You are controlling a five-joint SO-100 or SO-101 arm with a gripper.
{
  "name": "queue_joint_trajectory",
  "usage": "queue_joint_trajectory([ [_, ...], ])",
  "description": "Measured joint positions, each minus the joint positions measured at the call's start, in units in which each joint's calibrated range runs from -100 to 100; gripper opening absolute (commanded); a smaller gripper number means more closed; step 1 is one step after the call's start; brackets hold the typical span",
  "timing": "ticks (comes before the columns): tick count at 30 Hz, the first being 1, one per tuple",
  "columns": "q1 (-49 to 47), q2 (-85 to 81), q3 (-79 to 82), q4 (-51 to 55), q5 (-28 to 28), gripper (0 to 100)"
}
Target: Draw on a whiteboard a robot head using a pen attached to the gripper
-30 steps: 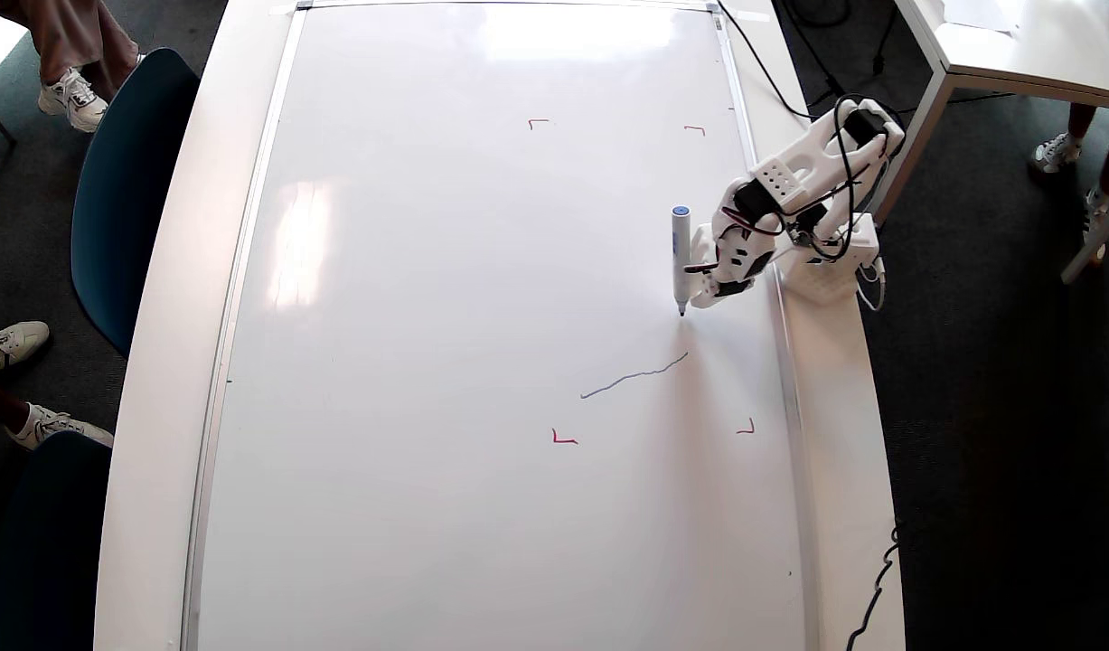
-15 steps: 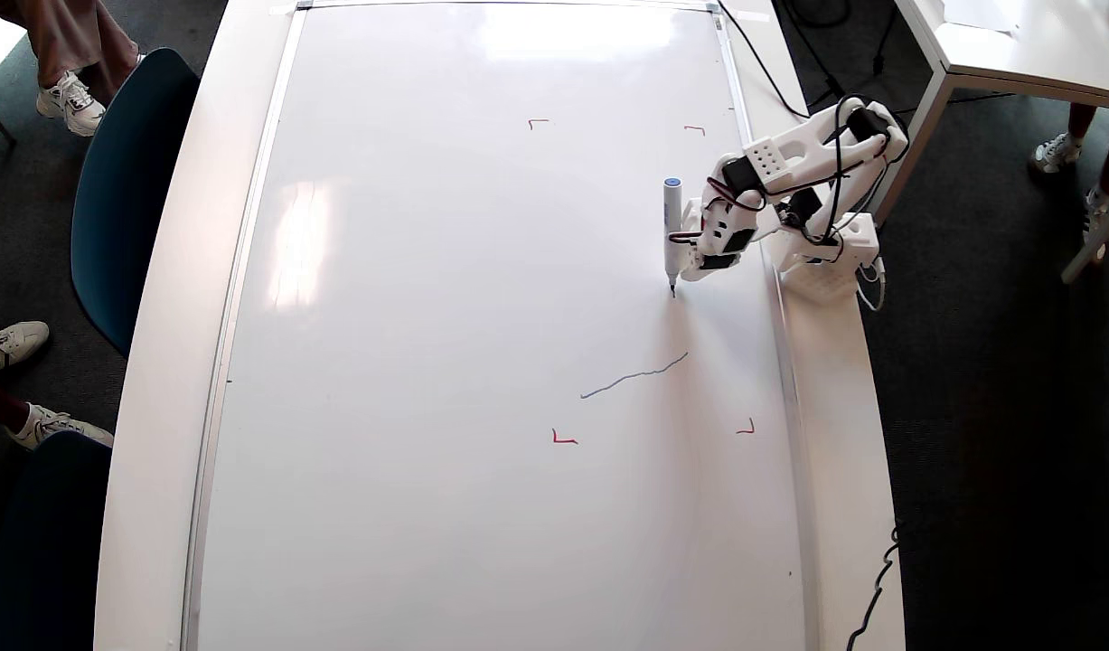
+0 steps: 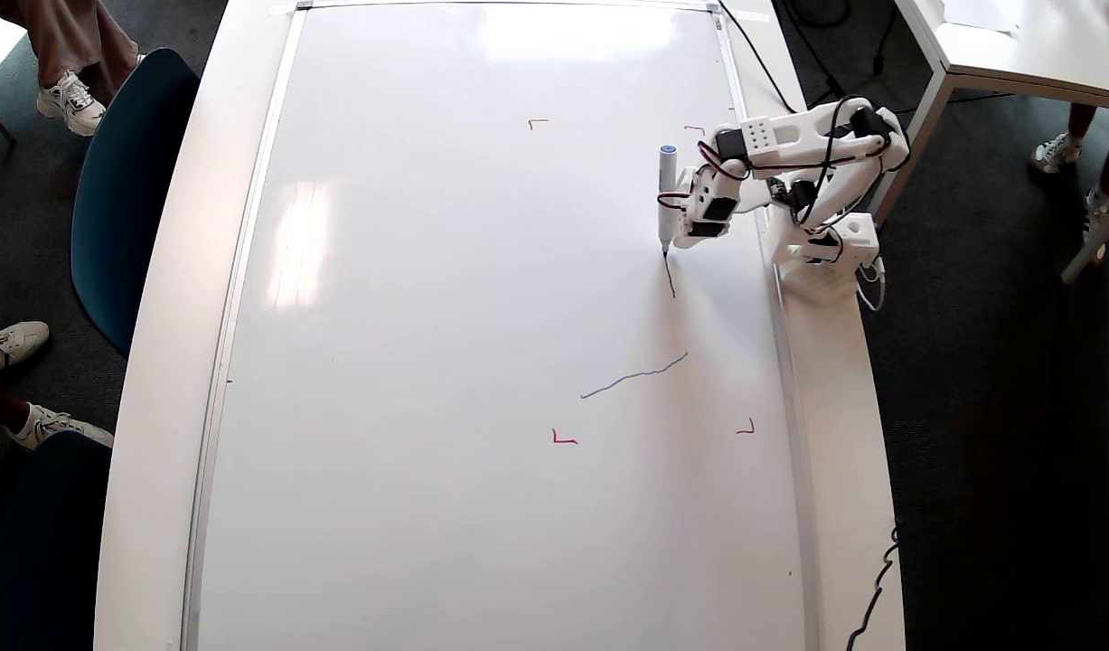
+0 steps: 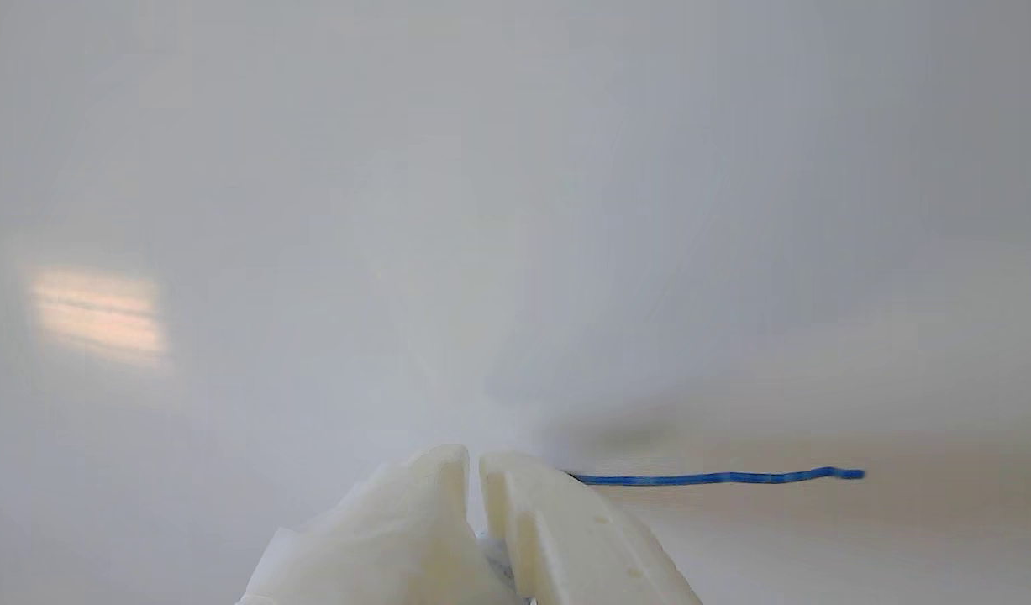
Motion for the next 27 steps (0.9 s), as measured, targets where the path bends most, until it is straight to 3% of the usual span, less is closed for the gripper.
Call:
queue_joint_trajectory([
  [27, 24.38, 0.67, -0.27, -0.09, 12.88, 1],
])
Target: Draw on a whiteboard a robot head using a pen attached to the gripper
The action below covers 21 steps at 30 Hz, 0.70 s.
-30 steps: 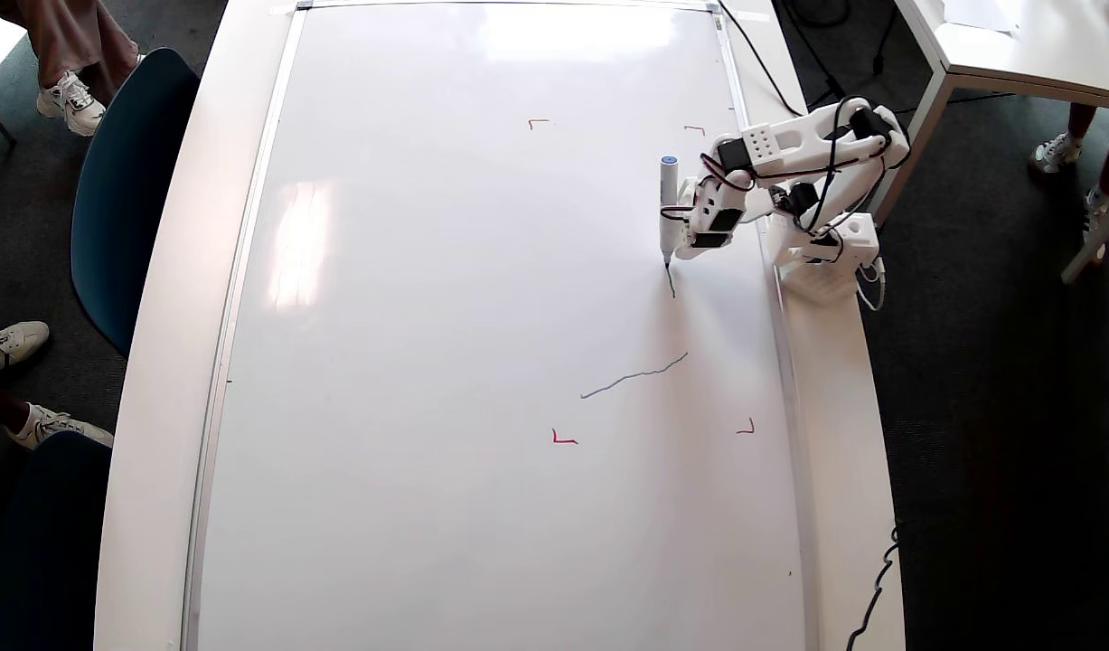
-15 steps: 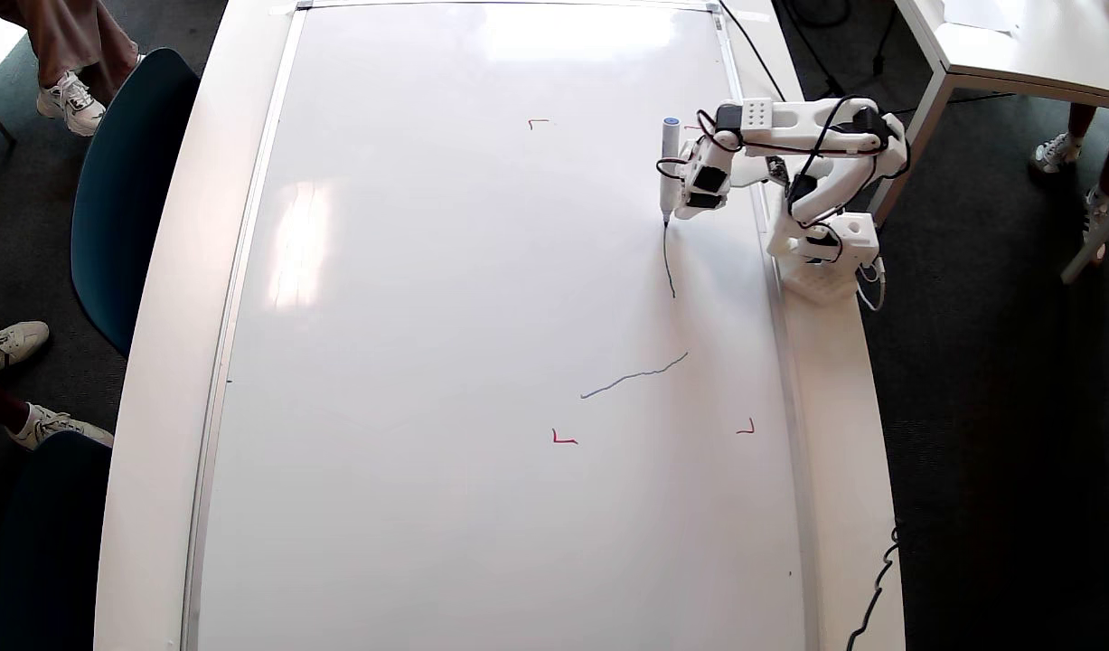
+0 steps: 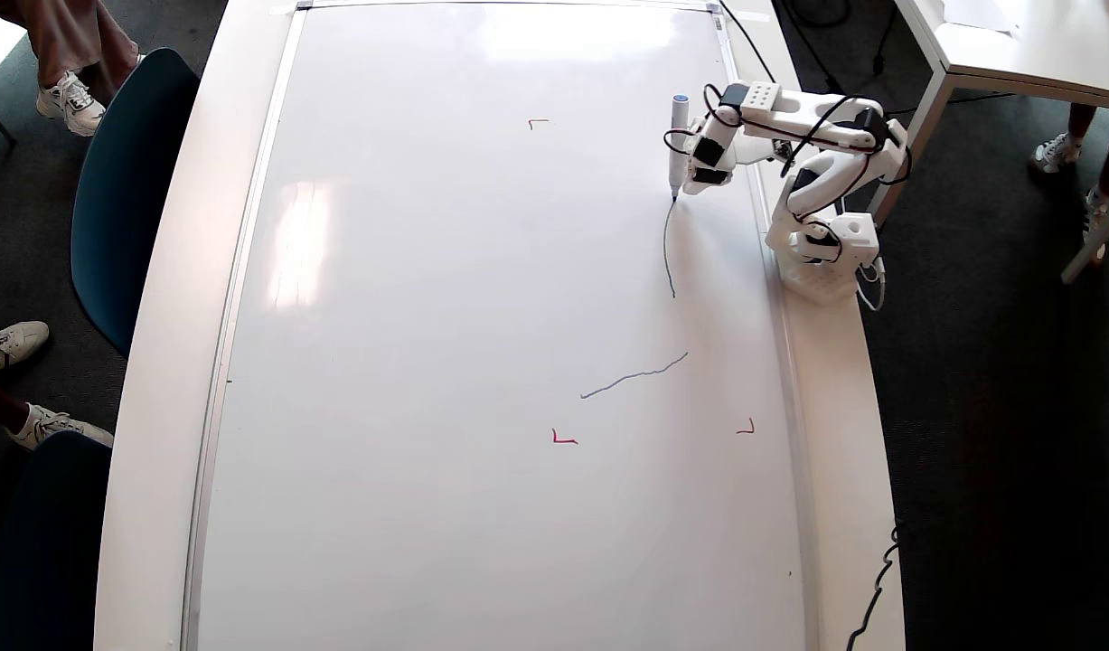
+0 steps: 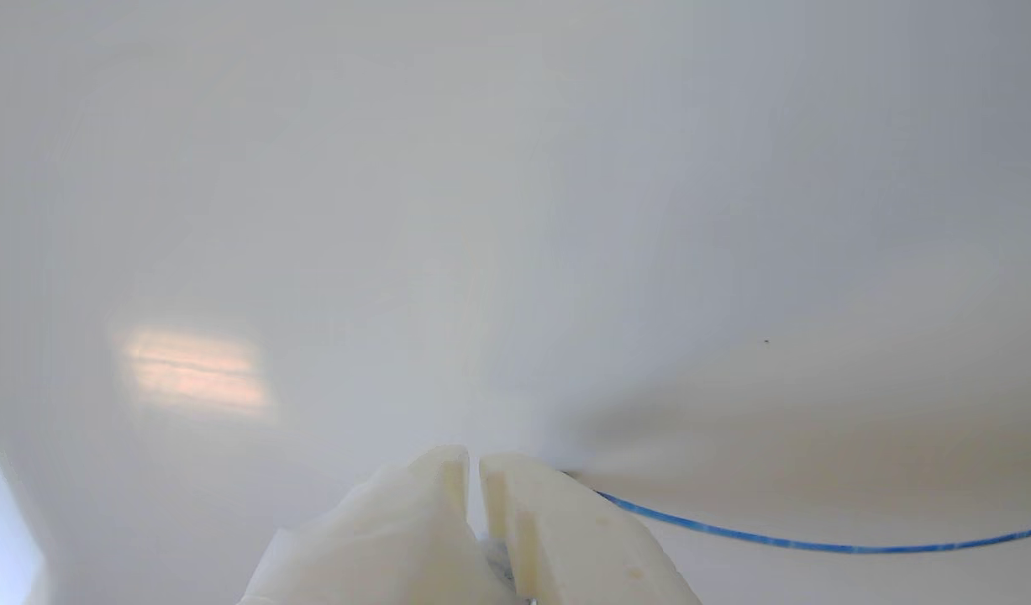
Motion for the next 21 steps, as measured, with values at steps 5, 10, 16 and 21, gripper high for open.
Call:
queue_joint_trajectory([
  [5, 3.24, 2.02, -1.81, -0.26, 2.01, 1],
  [10, 3.68, 7.25, -5.63, -4.28, 2.06, 1],
  [16, 2.73, 13.31, -10.89, -7.53, 1.79, 1],
  [21, -0.44, 19.46, -17.79, -8.90, -0.95, 1],
])
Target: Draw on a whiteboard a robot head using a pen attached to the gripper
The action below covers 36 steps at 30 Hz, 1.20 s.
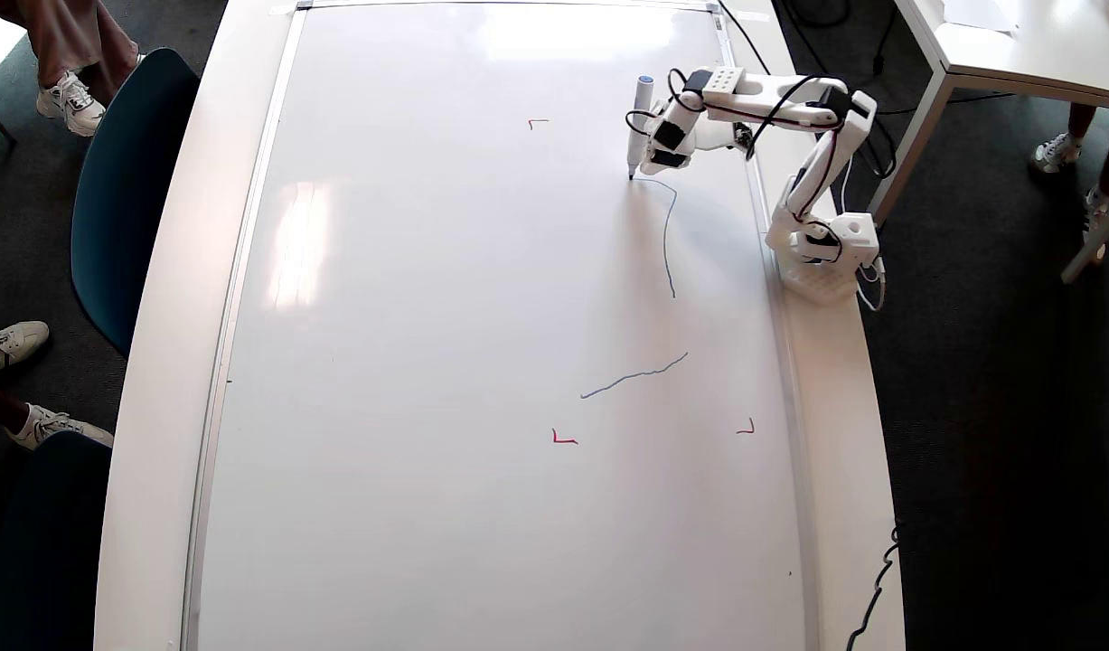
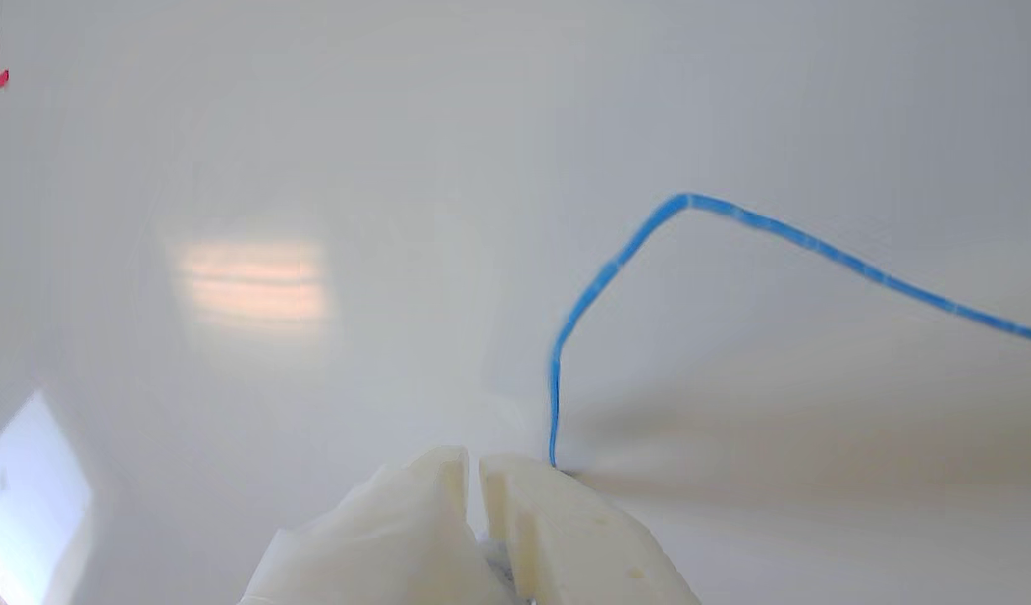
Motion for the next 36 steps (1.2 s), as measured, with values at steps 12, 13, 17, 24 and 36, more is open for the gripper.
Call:
queue_joint_trajectory([
  [12, -5.52, 14.41, -19.06, -0.17, -4.54, 1],
  [13, -5.82, 16.01, -20.96, 0.00, -4.54, 1],
  [17, -6.41, 19.12, -25.59, -0.26, -4.96, 1],
  [24, -8.91, 19.97, -27.04, 0.26, -7.12, 1],
  [36, -17.53, 20.30, -27.59, 0.51, -13.46, 1],
])
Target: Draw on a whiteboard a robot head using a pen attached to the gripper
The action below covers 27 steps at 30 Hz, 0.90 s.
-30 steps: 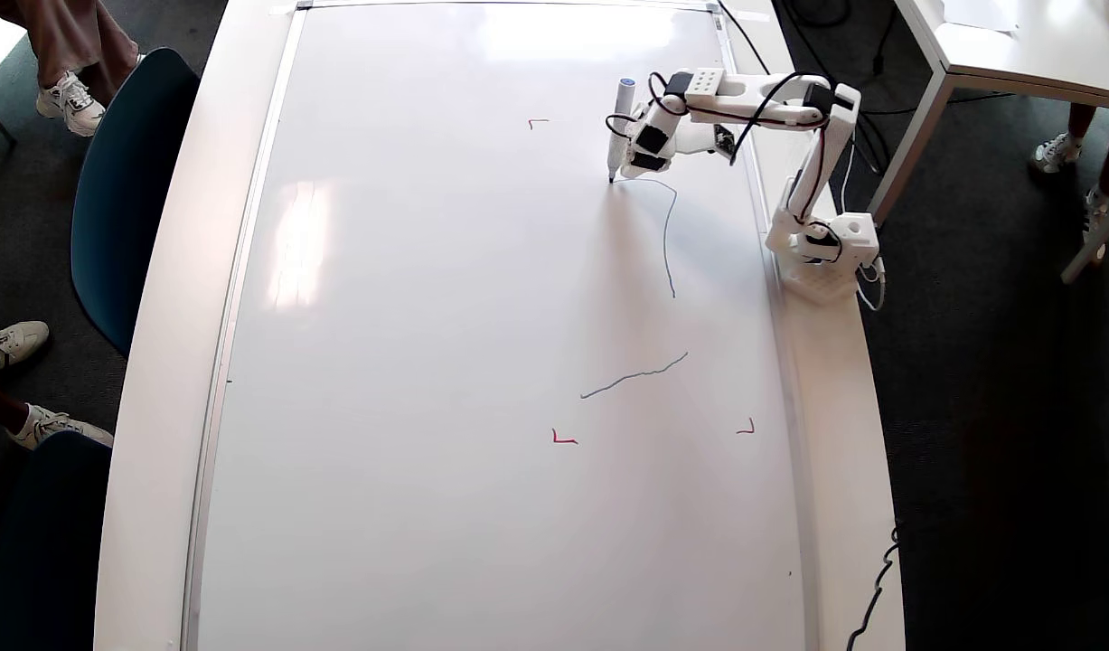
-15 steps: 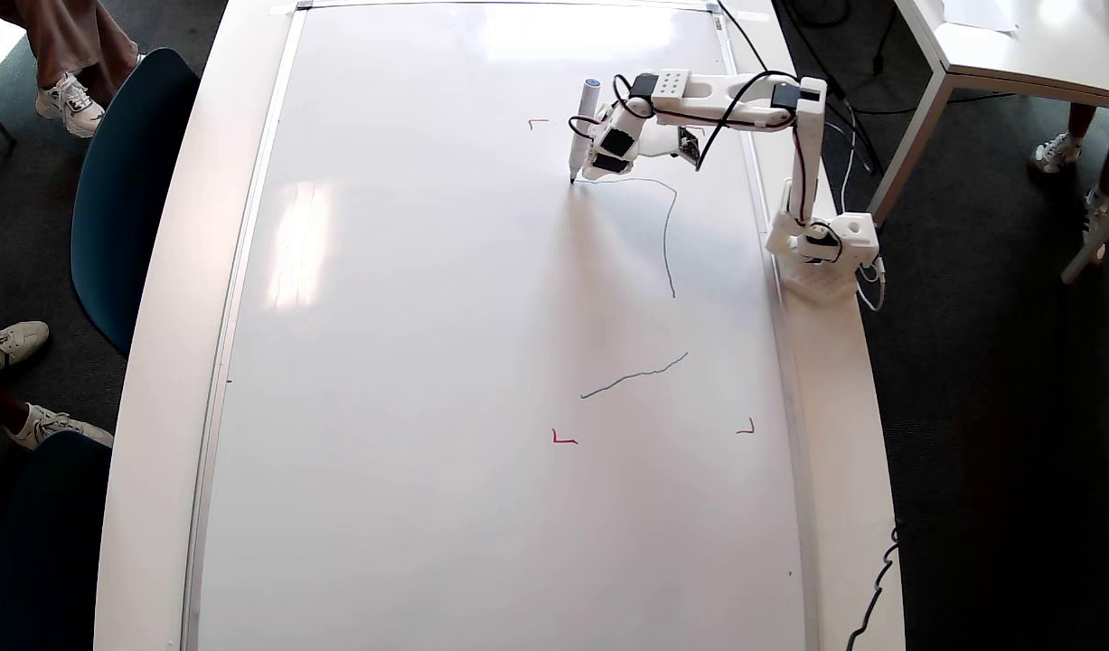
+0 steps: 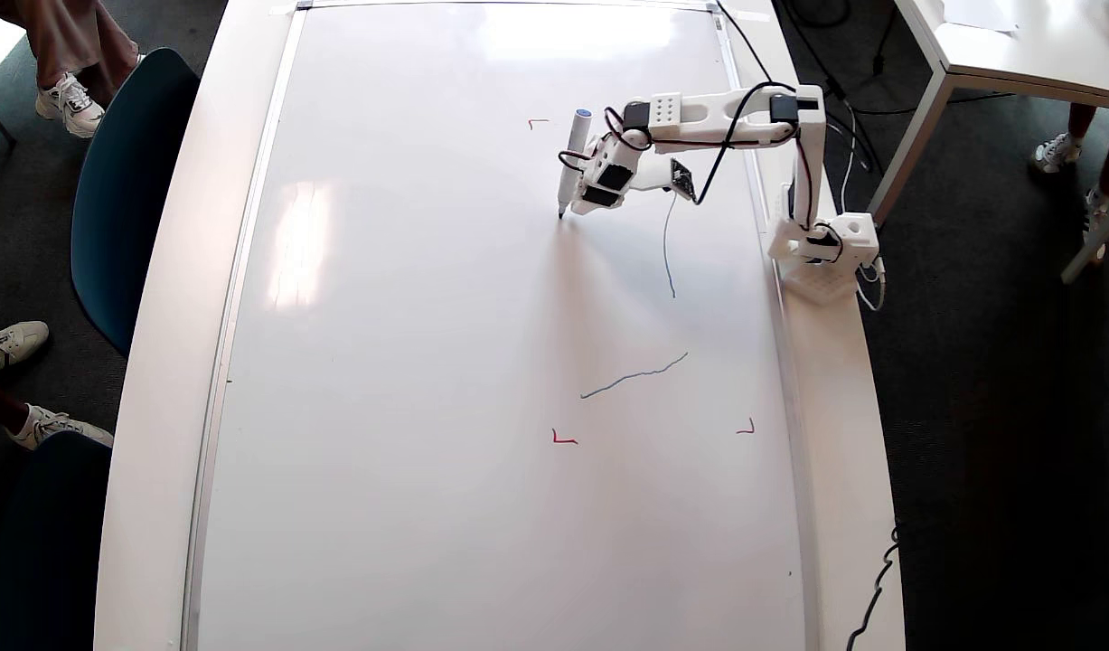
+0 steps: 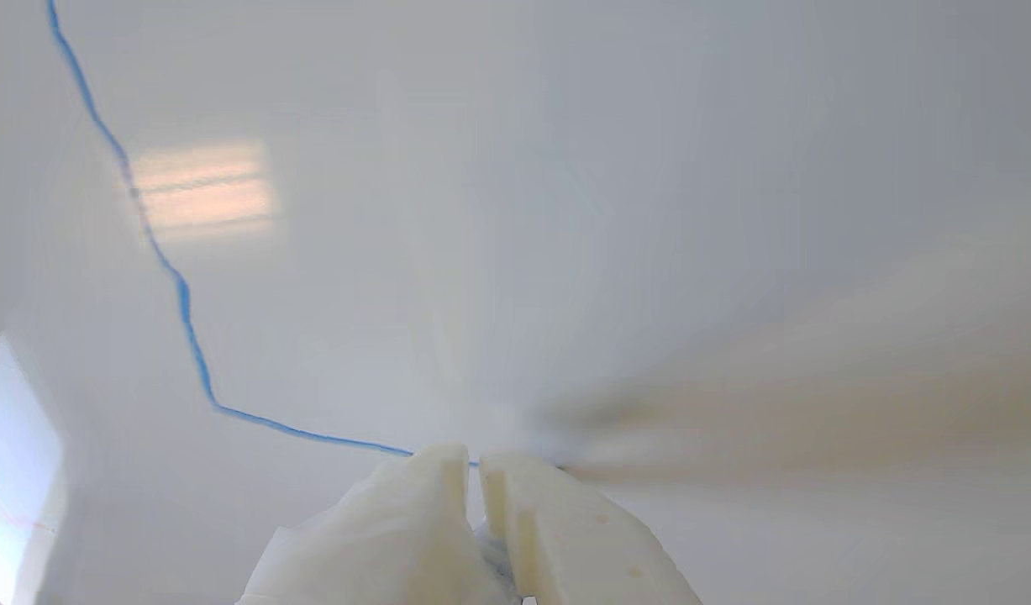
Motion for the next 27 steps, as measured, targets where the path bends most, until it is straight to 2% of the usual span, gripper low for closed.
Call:
queue_joint_trajectory([
  [11, -9.28, 0.08, -0.27, 0.00, -4.85, 1],
  [27, -20.92, 8.09, -10.53, 0.34, -10.98, 1],
])
